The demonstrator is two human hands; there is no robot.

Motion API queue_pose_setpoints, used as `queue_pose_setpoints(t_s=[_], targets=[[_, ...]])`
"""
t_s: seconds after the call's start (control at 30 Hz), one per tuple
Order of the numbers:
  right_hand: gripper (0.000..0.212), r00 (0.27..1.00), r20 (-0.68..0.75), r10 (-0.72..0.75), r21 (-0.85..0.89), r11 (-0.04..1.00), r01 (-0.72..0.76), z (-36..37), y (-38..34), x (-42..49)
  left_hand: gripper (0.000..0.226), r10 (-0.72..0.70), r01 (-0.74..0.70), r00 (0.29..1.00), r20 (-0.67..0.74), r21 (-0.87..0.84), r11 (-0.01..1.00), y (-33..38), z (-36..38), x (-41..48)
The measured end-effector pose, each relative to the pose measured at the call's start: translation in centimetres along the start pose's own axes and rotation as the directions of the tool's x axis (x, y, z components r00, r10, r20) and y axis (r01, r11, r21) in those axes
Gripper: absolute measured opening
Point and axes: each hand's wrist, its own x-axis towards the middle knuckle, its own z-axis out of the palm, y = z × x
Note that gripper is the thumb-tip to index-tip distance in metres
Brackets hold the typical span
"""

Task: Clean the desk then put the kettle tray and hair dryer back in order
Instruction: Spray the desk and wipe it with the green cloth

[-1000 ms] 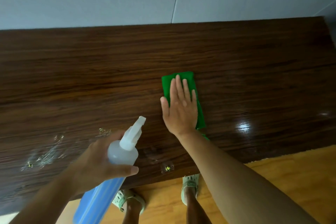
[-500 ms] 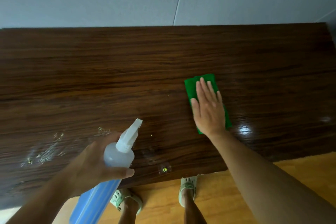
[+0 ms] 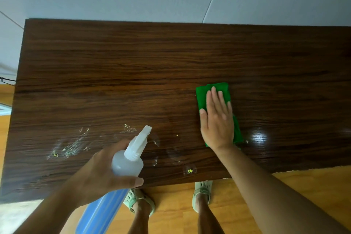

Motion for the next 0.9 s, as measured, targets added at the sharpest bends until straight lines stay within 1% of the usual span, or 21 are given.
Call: queue_pose_setpoints(t_s=[0.1,0.17,0.27,0.37,0.5,0.6,0.73,0.9], targets=[[0.06,0.997,0.019,-0.077,0.007,0.997,0.077,1.1,-3.2,-2.1,0.085,-0.025,0.024,1.0,-0.006,-0.032,0.999,-0.6,-0.8,-0.6],[0.06,0.997,0.015,-0.077,-0.001,0.997,0.077,1.6,-4.3,-3.1,0.076,0.006,-0.007,1.0,-0.029,-0.037,0.999,-0.9,-1.5,-1.4],[0.061,0.997,0.019,-0.078,-0.017,0.997,0.079,1.8,-4.8,-3.7,0.062,-0.01,0.006,0.998,-0.07,-0.053,0.999,-0.4,-2.9,-2.5],[0.061,0.995,0.029,-0.093,-0.015,0.996,0.093,1.7,-4.6,-4.0,0.056,-0.023,0.018,0.997,-0.071,-0.075,0.997,-0.4,-4.1,-3.6],[0.06,0.993,0.033,-0.11,-0.03,0.993,0.111,1.6,-4.0,-4.8,0.054,-0.025,0.023,0.999,-0.043,-0.042,0.999,0.1,-5.2,-4.9],[0.059,0.991,0.038,-0.131,-0.027,0.991,0.132,1.4,-2.5,-5.8,0.057,-0.023,0.022,0.999,-0.031,-0.009,1.0,0.4,-5.2,-5.4],[0.058,0.998,0.002,-0.067,-0.015,0.998,0.067,1.1,0.5,-7.4,0.064,-0.055,0.055,0.998,-0.024,-0.003,0.998,1.5,-4.9,-6.1],[0.058,0.999,-0.037,0.019,-0.015,1.0,-0.02,0.6,3.7,-9.3,0.063,-0.114,0.114,0.993,0.012,0.012,0.993,3.2,-3.5,-6.5]])
